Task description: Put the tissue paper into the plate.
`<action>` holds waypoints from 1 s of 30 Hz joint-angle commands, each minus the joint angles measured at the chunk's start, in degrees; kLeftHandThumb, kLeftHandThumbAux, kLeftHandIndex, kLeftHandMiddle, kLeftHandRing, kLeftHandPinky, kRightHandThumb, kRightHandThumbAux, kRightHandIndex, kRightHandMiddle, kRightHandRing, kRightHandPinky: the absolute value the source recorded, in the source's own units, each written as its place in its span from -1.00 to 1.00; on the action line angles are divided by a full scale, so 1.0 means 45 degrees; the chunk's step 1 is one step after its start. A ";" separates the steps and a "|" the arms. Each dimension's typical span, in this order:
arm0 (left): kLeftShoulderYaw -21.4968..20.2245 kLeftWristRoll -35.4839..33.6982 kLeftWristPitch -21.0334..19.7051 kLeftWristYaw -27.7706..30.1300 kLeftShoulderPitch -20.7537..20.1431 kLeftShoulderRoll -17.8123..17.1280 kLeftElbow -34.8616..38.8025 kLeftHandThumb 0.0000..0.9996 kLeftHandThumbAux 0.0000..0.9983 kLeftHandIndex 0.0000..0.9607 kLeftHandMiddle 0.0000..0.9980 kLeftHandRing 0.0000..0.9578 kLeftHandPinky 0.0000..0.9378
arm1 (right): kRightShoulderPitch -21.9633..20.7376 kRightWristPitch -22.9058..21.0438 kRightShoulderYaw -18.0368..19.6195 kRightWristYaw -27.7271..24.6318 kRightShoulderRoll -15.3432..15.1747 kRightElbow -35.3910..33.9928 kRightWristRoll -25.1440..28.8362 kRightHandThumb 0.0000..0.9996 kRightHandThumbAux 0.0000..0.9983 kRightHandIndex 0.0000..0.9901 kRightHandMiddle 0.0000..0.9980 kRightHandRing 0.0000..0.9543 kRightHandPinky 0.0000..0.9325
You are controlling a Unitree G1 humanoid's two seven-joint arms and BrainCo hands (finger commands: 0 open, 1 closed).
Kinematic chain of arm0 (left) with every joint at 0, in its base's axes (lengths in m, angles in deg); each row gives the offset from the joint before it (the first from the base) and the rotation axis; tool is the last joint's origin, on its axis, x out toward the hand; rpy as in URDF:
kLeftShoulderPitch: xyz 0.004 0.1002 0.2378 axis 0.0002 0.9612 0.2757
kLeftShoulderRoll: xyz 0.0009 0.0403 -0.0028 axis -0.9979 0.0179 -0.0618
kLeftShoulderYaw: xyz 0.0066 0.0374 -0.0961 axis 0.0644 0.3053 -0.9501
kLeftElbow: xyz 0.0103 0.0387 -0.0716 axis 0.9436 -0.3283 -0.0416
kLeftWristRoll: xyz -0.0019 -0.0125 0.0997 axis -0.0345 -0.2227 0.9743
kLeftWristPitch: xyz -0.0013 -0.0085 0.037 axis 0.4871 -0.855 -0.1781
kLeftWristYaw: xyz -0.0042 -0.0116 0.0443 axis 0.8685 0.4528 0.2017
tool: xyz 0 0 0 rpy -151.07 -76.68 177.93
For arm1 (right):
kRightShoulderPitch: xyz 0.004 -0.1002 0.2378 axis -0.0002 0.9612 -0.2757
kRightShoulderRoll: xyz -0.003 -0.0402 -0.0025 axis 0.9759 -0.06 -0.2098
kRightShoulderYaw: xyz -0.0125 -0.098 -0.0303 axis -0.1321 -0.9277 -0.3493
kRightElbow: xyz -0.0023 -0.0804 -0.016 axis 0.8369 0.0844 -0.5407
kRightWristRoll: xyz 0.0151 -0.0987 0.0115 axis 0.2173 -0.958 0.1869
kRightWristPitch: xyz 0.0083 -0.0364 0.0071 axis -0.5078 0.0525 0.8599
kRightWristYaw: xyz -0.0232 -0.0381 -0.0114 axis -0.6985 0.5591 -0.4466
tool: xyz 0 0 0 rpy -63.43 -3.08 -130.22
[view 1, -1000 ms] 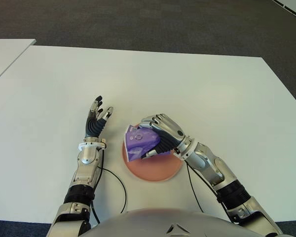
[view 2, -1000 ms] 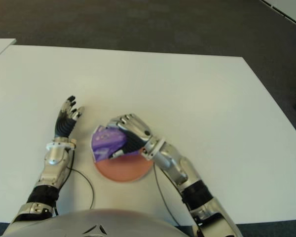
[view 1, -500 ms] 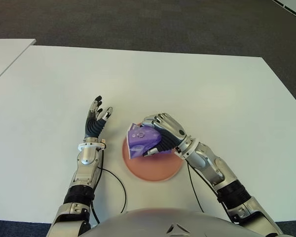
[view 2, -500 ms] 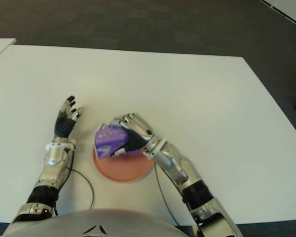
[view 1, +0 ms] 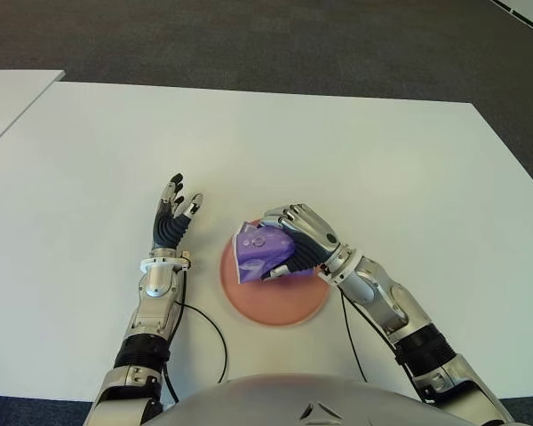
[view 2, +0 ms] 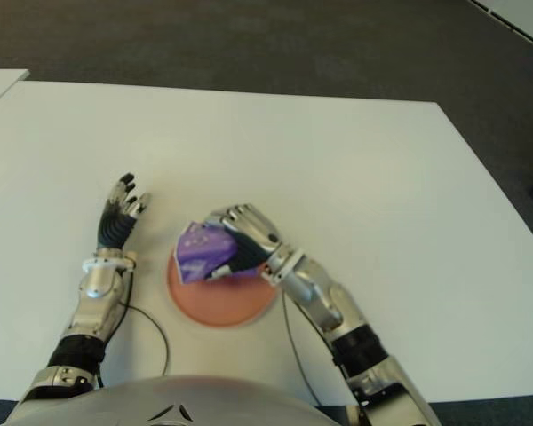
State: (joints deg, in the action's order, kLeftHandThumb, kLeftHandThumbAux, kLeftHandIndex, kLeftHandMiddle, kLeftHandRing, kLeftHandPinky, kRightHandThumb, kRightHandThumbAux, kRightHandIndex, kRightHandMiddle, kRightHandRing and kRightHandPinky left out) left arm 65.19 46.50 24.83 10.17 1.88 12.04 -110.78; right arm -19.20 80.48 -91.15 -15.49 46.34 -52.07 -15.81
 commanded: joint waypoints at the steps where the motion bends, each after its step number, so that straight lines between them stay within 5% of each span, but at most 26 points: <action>1: 0.0001 0.0000 -0.0304 -0.0013 0.0135 -0.0002 -0.0014 -1.00 -0.01 -1.00 -1.00 -1.00 -1.00 | 0.0125 0.0103 0.0140 -0.0420 -0.0375 0.0026 0.0307 0.72 0.35 -0.16 0.09 0.64 0.72; 5: -0.0056 -0.0104 -0.0457 -0.0083 0.0105 0.0096 0.0049 -1.00 -0.02 -1.00 -1.00 -1.00 -1.00 | -0.0118 0.0482 0.0129 -0.0654 -0.0784 0.0222 0.0470 0.71 0.34 -0.15 0.12 0.65 0.73; 7: -0.0076 -0.0130 -0.0481 -0.0153 0.0100 0.0151 0.0093 -1.00 -0.01 -1.00 -1.00 -1.00 -1.00 | -0.0293 0.0849 0.0145 -0.0999 -0.1184 0.0251 0.0697 0.52 0.39 -0.13 0.43 0.66 0.72; 10: -0.0088 -0.0138 -0.0467 -0.0180 0.0108 0.0185 0.0129 -1.00 0.01 -1.00 -1.00 -1.00 -1.00 | -0.0404 0.1033 0.0280 -0.2160 -0.1919 -0.0219 0.1402 -0.14 -0.01 0.15 0.51 0.58 0.60; 11: -0.0091 -0.0138 -0.0454 -0.0183 0.0109 0.0195 0.0141 -1.00 0.01 -1.00 -1.00 -1.00 -1.00 | -0.0464 0.0719 0.0237 -0.3354 -0.2405 -0.0809 0.1940 -0.21 -0.05 0.17 0.52 0.57 0.59; 14: -0.0097 -0.0131 -0.0441 -0.0190 0.0112 0.0221 0.0169 -1.00 0.03 -1.00 -1.00 -1.00 -1.00 | -0.0635 -0.0041 -0.0013 -0.5654 -0.3097 -0.1605 0.2750 -0.48 -0.30 -0.08 0.10 0.11 0.13; 17: -0.0094 -0.0111 -0.0464 -0.0214 0.0121 0.0241 0.0208 -1.00 0.04 -1.00 -1.00 -1.00 -1.00 | -0.0780 -0.0333 -0.0212 -0.6526 -0.3215 -0.1575 0.2965 -0.61 -0.44 -0.31 -0.38 -0.44 -0.45; 19: -0.0089 -0.0102 -0.0489 -0.0207 0.0125 0.0242 0.0228 -1.00 0.04 -1.00 -1.00 -1.00 -1.00 | -0.0825 -0.0412 -0.0241 -0.6901 -0.3282 -0.1607 0.3080 -0.64 -0.47 -0.38 -0.53 -0.61 -0.67; 24: -0.0063 -0.0040 -0.0542 -0.0169 0.0137 0.0212 0.0273 -1.00 0.03 -1.00 -1.00 -1.00 -1.00 | -0.0871 -0.0472 -0.0207 -0.7515 -0.3470 -0.1750 0.2982 -0.69 -0.63 -0.87 -0.92 -0.94 -0.95; 30: -0.0043 -0.0041 -0.0459 -0.0090 0.0139 0.0173 0.0258 -1.00 0.02 -1.00 -1.00 -1.00 -1.00 | -0.0931 -0.0413 -0.0182 -0.7929 -0.3568 -0.1849 0.2821 -0.73 -0.68 -0.99 -0.99 -0.99 -1.00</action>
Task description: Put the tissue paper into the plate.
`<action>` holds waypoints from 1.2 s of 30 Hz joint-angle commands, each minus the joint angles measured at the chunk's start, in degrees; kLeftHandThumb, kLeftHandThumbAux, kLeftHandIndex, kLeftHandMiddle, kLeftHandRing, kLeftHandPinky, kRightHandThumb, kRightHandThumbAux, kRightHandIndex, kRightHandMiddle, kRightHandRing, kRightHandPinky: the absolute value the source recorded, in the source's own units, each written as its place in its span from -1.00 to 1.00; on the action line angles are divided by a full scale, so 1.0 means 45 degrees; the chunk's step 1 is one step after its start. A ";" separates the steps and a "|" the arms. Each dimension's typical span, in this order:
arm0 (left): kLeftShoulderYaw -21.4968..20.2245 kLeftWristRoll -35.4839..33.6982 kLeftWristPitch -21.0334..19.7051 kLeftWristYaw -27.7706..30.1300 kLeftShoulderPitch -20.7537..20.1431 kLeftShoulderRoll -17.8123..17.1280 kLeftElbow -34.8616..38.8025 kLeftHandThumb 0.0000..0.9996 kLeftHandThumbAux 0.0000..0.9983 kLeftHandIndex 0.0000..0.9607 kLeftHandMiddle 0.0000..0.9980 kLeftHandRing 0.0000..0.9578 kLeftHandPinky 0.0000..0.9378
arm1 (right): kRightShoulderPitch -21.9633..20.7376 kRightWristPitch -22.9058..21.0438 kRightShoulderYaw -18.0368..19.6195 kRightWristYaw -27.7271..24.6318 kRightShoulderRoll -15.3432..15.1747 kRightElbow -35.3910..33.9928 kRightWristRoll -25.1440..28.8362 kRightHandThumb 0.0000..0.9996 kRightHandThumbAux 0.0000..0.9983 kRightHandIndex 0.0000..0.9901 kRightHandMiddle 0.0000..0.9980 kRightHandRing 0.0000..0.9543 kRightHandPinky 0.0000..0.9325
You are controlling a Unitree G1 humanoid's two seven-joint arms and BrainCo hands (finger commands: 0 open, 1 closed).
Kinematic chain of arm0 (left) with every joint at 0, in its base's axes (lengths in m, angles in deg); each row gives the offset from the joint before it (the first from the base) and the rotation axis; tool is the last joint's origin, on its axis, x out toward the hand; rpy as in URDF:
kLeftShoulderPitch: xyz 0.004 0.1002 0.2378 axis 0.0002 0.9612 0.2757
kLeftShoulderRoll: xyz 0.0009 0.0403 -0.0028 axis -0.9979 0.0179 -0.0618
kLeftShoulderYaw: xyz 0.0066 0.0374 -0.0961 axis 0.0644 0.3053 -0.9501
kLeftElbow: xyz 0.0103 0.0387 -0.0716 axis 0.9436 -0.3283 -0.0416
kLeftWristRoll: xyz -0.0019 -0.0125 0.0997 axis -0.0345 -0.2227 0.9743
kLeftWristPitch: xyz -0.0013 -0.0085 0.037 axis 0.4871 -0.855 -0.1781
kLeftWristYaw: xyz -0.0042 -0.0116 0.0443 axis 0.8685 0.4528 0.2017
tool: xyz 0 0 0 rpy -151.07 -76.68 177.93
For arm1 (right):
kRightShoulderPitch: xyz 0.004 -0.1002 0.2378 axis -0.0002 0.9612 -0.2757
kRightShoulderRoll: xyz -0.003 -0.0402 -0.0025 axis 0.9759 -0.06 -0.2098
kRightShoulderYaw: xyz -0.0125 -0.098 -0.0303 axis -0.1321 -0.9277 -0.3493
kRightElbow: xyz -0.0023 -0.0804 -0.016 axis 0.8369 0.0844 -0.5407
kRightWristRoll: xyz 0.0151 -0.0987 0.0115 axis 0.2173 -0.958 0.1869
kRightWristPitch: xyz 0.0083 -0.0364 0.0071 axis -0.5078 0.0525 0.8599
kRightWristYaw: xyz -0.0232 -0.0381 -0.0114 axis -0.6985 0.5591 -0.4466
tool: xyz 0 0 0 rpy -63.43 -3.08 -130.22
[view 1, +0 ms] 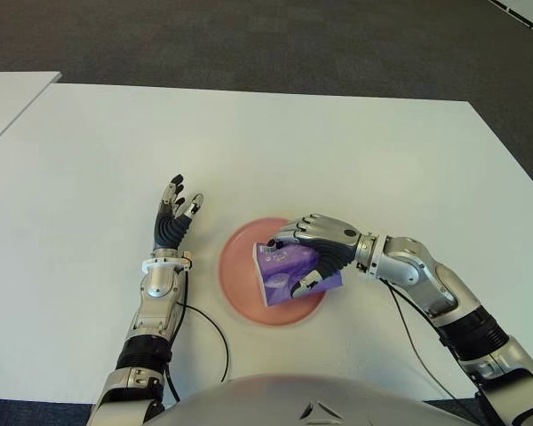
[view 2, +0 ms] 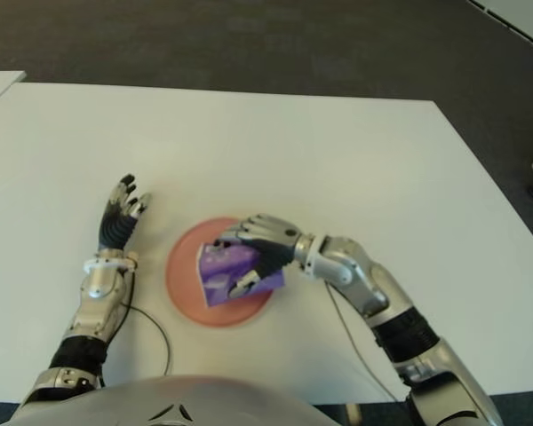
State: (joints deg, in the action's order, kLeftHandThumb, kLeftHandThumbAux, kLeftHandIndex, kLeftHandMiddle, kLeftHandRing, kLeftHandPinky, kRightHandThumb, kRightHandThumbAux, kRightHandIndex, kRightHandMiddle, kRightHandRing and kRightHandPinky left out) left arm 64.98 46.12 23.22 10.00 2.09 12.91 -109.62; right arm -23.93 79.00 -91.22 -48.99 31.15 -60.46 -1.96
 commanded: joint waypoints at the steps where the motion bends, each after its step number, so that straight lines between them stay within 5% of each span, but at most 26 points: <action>1: 0.0011 0.0045 -0.0063 -0.0038 0.0090 -0.0031 -0.0016 -1.00 0.02 -1.00 -1.00 -1.00 -1.00 | 0.0106 -0.0073 -0.0170 -0.0569 -0.0214 0.0001 -0.0266 -0.74 -0.67 -0.99 -1.00 -1.00 -1.00; 36: 0.0065 0.0156 -0.0251 -0.0173 0.0129 0.0031 0.0176 -1.00 0.03 -1.00 -1.00 -1.00 -1.00 | 0.0617 0.0087 0.0011 -0.0042 0.0002 0.0511 -0.0616 -0.87 -0.57 -1.00 -1.00 -1.00 -1.00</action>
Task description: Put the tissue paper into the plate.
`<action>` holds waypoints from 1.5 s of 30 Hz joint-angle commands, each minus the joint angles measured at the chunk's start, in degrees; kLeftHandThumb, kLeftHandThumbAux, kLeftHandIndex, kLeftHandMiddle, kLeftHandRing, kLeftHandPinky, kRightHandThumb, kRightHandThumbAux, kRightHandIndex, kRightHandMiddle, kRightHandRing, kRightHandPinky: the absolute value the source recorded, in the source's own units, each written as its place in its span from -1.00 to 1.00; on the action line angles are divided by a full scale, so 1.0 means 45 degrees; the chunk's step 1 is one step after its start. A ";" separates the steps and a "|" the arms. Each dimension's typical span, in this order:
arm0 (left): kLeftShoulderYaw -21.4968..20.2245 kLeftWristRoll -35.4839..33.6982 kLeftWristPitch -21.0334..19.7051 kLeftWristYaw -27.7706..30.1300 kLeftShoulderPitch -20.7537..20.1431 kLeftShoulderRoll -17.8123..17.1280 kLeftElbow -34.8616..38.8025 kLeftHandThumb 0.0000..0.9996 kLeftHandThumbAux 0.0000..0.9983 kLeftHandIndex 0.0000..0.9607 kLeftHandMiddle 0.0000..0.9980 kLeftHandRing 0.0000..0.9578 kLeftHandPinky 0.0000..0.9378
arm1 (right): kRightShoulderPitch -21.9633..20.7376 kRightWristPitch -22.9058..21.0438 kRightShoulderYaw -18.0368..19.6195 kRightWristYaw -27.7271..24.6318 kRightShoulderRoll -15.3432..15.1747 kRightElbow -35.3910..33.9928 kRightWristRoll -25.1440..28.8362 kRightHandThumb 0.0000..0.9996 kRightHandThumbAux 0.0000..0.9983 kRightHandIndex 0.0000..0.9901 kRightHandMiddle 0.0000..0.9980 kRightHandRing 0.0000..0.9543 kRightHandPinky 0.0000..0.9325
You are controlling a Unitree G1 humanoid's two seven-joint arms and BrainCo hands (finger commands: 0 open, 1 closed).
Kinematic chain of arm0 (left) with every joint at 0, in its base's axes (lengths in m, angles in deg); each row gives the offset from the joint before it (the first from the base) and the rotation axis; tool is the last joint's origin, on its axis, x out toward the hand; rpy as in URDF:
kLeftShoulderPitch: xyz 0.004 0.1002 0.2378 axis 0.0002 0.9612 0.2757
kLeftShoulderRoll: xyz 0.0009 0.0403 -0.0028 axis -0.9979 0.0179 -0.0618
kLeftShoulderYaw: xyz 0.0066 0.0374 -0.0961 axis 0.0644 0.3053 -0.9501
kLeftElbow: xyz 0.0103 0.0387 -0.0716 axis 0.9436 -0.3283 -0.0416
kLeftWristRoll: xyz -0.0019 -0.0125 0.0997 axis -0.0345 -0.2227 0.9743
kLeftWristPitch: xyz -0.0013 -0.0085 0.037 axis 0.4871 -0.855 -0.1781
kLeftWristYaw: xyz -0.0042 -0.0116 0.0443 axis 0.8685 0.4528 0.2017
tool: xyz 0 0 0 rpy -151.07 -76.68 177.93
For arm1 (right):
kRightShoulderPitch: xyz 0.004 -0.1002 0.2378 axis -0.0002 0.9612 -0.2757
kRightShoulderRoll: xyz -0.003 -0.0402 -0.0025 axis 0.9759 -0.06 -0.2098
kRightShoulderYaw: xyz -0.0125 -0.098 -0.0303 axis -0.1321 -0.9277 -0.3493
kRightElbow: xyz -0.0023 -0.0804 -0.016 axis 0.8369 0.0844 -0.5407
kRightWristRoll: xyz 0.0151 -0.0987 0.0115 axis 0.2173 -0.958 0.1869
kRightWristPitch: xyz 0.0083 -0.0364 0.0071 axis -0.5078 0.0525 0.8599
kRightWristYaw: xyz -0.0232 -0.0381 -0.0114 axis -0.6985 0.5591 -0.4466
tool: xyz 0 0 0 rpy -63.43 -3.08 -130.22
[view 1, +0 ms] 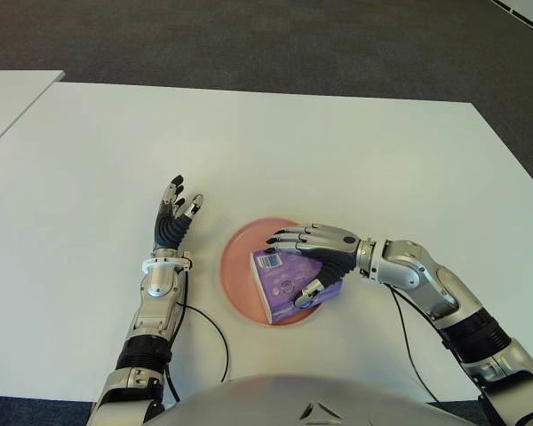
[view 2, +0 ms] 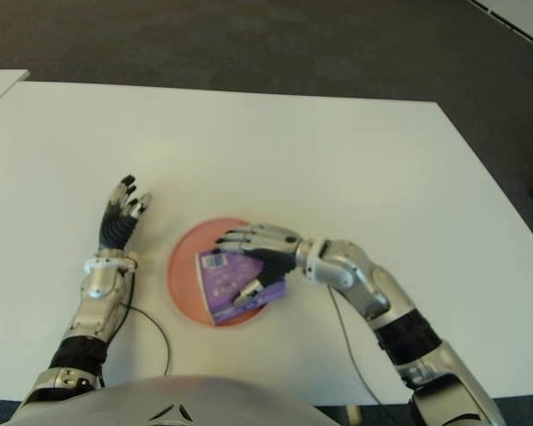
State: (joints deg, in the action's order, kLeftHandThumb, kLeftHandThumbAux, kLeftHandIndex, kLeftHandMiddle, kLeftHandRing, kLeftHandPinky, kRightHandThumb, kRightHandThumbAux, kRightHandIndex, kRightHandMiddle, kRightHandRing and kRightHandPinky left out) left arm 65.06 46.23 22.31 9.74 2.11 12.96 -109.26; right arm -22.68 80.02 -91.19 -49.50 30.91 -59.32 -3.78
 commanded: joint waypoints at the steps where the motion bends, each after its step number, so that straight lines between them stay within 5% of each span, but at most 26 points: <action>1: 0.0056 0.0139 -0.0030 -0.0117 0.0125 0.0014 0.0092 -1.00 0.03 -1.00 -1.00 -1.00 -1.00 | 0.0360 -0.0149 0.0004 0.0106 0.0064 0.0273 -0.0228 -0.87 -0.57 -1.00 -1.00 -1.00 -1.00; 24: 0.0064 -0.0038 -0.0007 0.0069 0.0145 -0.0040 0.0019 -1.00 -0.02 -1.00 -1.00 -1.00 -1.00 | 0.0742 -0.0093 0.0308 0.1279 0.0179 0.0652 -0.0243 -0.86 -0.49 -1.00 -1.00 -1.00 -1.00; 34: 0.0011 -0.0054 0.0147 -0.0007 0.0010 -0.0027 -0.0311 -1.00 -0.01 -1.00 -1.00 -1.00 -1.00 | 0.0122 -0.0985 0.2352 0.1318 0.0244 -0.0701 0.1420 -0.70 -0.50 -1.00 -1.00 -1.00 -1.00; 42: 0.0077 0.0148 0.0305 -0.0085 -0.0047 -0.0080 -0.0498 -1.00 0.02 -1.00 -1.00 -1.00 -1.00 | 0.1362 -0.2497 0.4754 0.1320 0.0045 -0.3016 0.2527 -0.54 -0.57 -1.00 -1.00 -1.00 -1.00; 45: 0.0091 0.0043 0.0239 0.0082 -0.0062 -0.0107 -0.0518 -1.00 0.02 -1.00 -1.00 -1.00 -1.00 | 0.1890 -0.3340 0.5524 0.1717 0.0699 -0.3548 0.3396 -0.50 -0.56 -1.00 -1.00 -1.00 -1.00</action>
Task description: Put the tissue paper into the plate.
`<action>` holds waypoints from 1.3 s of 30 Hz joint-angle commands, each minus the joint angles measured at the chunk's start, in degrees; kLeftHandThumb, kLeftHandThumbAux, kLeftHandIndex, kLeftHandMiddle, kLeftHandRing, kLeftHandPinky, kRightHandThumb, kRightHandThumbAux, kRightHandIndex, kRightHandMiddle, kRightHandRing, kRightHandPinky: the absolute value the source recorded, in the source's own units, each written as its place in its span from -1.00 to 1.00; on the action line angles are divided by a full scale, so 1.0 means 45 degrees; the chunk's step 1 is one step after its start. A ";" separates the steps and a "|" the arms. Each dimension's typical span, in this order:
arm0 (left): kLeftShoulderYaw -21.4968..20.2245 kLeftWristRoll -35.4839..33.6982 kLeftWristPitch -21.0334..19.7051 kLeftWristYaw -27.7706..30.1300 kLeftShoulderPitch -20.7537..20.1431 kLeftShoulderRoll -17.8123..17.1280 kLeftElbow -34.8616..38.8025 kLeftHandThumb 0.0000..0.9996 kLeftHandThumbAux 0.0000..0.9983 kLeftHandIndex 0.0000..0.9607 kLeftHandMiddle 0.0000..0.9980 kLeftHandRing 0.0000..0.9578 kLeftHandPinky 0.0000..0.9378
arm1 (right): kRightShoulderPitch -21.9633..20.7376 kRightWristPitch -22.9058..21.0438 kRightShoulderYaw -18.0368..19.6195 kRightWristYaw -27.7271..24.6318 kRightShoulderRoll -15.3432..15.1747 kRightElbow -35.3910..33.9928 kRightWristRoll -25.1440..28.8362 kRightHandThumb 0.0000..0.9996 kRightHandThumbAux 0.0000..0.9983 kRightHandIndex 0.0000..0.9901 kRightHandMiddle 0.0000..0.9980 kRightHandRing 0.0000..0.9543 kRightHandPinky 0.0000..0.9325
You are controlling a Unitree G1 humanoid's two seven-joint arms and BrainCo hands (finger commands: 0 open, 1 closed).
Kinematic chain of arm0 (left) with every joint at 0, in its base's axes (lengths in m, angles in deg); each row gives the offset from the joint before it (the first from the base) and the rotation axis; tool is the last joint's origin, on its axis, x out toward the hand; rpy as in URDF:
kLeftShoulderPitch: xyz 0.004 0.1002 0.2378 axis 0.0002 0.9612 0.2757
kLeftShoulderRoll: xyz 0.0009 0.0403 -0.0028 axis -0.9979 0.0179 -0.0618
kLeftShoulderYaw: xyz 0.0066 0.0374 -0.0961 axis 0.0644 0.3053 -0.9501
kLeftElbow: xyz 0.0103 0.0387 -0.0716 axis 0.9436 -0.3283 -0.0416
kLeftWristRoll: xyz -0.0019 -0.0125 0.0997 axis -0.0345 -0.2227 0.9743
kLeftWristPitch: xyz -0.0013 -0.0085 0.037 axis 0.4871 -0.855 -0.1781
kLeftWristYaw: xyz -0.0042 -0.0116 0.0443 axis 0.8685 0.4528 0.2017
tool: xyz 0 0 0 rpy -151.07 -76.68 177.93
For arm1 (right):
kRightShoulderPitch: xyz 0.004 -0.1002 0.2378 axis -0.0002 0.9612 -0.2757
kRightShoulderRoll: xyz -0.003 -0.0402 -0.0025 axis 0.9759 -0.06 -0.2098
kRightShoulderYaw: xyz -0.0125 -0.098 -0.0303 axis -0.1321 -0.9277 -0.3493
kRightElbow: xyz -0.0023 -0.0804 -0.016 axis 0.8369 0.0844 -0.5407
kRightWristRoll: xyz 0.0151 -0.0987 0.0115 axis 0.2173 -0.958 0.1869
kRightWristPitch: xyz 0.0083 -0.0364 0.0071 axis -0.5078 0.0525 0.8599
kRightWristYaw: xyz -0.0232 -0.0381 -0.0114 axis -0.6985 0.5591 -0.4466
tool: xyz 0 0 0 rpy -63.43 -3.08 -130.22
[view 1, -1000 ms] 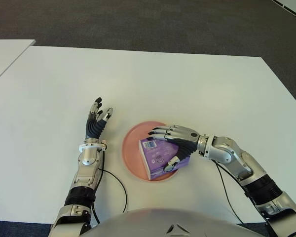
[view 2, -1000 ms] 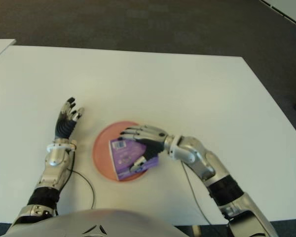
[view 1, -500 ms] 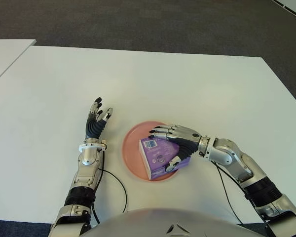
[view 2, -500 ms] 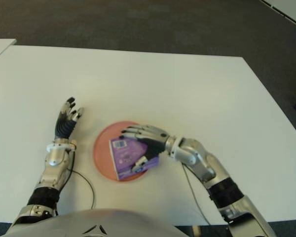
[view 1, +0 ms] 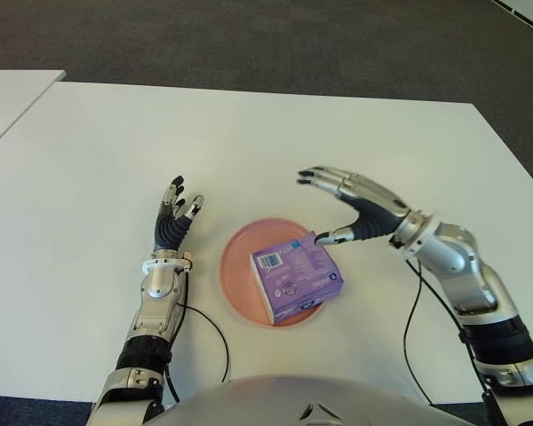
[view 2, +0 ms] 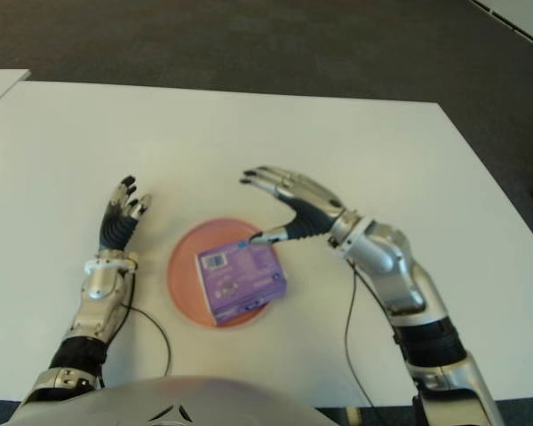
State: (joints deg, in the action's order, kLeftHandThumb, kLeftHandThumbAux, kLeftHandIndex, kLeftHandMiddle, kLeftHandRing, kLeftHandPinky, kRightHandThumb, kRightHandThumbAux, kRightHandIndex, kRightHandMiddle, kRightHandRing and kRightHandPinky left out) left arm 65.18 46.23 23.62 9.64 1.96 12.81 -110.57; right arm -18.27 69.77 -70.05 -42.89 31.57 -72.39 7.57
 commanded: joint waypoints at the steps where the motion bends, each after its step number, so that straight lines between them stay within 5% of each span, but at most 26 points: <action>1: 0.0068 0.0019 -0.0067 0.0128 -0.0036 -0.0077 -0.0235 -1.00 0.02 -1.00 -1.00 -1.00 -1.00 | 0.0952 -0.1257 0.0904 0.0369 0.0770 -0.0695 0.1036 -0.49 -0.56 -1.00 -1.00 -1.00 -1.00; 5: 0.0074 -0.0021 -0.0075 0.0125 -0.0048 -0.0072 -0.0264 -1.00 0.01 -1.00 -1.00 -1.00 -1.00 | 0.0984 -0.1435 0.1074 0.0727 0.1223 -0.0763 0.1317 -0.52 -0.58 -1.00 -1.00 -1.00 -1.00; 19: 0.0107 -0.0082 0.0046 0.0192 -0.0040 -0.0069 -0.0348 -1.00 0.00 -1.00 -1.00 -1.00 -1.00 | 0.0242 0.0789 0.1536 0.2535 0.1679 0.1172 0.0867 -0.63 -0.67 -1.00 -1.00 -1.00 -1.00; 28: 0.0147 0.0052 0.0132 0.0099 0.0021 -0.0070 -0.0297 -1.00 -0.02 -1.00 -1.00 -1.00 -1.00 | 0.0324 0.1311 0.1776 0.3414 0.1874 0.1934 0.0512 -0.65 -0.66 -1.00 -1.00 -1.00 -1.00; 32: 0.0153 0.0091 0.0205 0.0129 0.0102 -0.0130 -0.0267 -1.00 -0.01 -1.00 -1.00 -1.00 -1.00 | 0.0076 0.2476 0.2228 0.4318 0.1812 0.4303 0.0717 -0.65 -0.62 -1.00 -1.00 -1.00 -1.00; 39: 0.0085 -0.0009 0.0034 0.0153 0.0134 -0.0177 -0.0279 -1.00 -0.01 -1.00 -1.00 -1.00 -1.00 | 0.0059 0.3128 0.2311 0.4575 0.1792 0.5000 0.0951 -0.65 -0.57 -1.00 -1.00 -1.00 -1.00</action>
State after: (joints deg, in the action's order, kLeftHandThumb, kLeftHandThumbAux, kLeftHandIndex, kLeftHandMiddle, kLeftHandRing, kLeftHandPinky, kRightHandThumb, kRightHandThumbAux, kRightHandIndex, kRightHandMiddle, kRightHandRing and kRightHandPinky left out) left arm 65.31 46.15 24.43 9.68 2.06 12.12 -111.30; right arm -17.97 82.11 -59.78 -22.65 39.59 -50.88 11.26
